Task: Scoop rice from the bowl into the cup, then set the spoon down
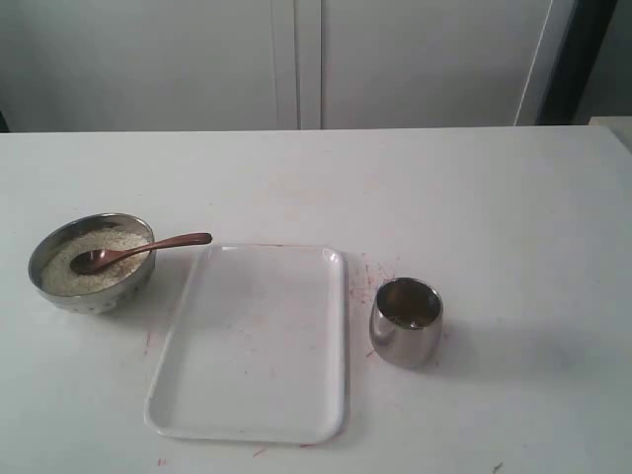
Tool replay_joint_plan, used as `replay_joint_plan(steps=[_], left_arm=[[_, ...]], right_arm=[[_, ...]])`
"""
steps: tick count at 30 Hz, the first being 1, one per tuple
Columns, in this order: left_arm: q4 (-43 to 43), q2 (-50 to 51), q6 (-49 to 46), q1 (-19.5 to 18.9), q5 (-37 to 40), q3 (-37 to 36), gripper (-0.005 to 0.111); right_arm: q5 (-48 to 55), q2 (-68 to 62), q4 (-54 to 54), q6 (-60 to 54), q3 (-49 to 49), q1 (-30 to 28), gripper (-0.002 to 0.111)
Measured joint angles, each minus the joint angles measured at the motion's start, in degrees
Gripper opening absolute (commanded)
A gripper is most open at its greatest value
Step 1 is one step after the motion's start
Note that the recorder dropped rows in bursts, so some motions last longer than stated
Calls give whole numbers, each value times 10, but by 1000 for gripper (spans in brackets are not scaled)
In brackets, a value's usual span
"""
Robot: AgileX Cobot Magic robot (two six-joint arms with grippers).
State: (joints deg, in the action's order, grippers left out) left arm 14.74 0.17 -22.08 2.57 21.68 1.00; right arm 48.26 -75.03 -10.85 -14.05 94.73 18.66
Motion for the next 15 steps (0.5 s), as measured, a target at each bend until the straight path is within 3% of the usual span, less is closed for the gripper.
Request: replay_joint_plan(steps=[8,15], left_arm=[[0,0,0,0,0,0,14],[0,0,0,1,0,0,14]], right_arm=[[105,-81,-18,-43,83,0,0],[154,-146,-50,-165,92,2,0]])
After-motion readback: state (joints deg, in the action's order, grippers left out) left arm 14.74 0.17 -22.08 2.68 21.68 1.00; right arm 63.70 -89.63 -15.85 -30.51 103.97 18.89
